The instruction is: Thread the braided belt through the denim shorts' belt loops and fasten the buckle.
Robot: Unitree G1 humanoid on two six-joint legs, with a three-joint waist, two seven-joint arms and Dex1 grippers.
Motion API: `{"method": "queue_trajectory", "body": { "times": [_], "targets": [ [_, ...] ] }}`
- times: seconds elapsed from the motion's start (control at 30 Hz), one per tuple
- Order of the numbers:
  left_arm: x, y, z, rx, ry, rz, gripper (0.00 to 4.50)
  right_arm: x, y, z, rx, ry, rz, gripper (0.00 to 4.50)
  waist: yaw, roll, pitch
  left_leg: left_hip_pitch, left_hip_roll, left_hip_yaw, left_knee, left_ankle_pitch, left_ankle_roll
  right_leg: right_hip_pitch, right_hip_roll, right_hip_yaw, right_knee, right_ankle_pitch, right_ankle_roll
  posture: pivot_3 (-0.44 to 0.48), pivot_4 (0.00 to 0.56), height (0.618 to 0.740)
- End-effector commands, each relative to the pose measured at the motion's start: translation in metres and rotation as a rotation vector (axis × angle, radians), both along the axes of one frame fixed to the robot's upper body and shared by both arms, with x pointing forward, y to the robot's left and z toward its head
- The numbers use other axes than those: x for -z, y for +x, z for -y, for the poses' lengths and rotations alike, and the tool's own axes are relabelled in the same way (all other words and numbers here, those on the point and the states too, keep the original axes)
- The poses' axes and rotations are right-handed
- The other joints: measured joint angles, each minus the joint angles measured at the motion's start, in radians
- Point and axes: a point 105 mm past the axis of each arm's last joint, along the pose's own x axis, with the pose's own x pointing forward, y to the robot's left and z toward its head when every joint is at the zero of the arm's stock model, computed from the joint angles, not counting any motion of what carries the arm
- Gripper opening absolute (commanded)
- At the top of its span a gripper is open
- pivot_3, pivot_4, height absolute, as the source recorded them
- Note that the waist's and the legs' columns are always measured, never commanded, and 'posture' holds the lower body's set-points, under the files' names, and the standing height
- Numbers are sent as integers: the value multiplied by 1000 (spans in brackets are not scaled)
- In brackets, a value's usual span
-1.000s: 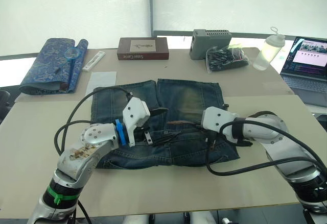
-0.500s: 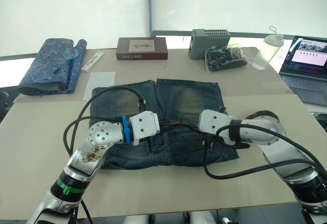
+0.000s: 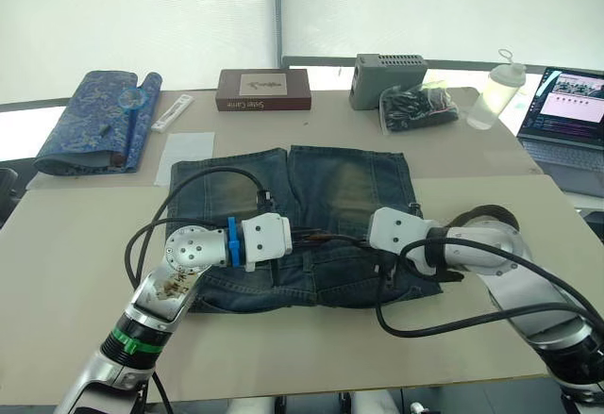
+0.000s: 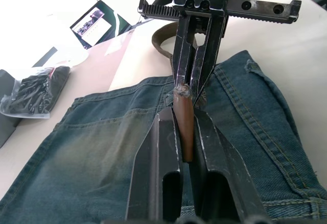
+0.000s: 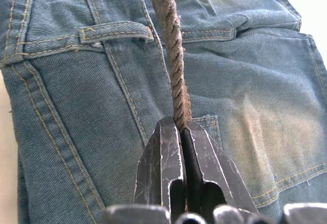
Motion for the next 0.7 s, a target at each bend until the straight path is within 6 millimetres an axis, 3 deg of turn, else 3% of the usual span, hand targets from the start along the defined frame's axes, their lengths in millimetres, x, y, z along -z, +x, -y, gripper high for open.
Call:
{"method": "queue_trajectory", "body": {
  "times": [0.03, 0.53, 0.7],
  "targets": [
    [-6, -4, 2, 39, -13, 22, 54, -15, -1, 4, 13, 3, 67, 0, 0, 0, 0, 0, 0, 0, 0, 0, 0, 0, 0, 0, 0, 0, 0, 0, 150, 740],
    [-7, -5, 7, 69, -18, 7, 54, -12, -5, 6, 33, 11, 52, 0, 0, 0, 0, 0, 0, 0, 0, 0, 0, 0, 0, 0, 0, 0, 0, 0, 150, 740],
    [-8, -5, 8, 76, -16, 20, 0, -12, -12, 10, 70, 71, -17, 1641, 0, 0, 0, 0, 0, 0, 0, 0, 0, 0, 0, 0, 0, 0, 0, 0, 150, 740]
  ]
}}
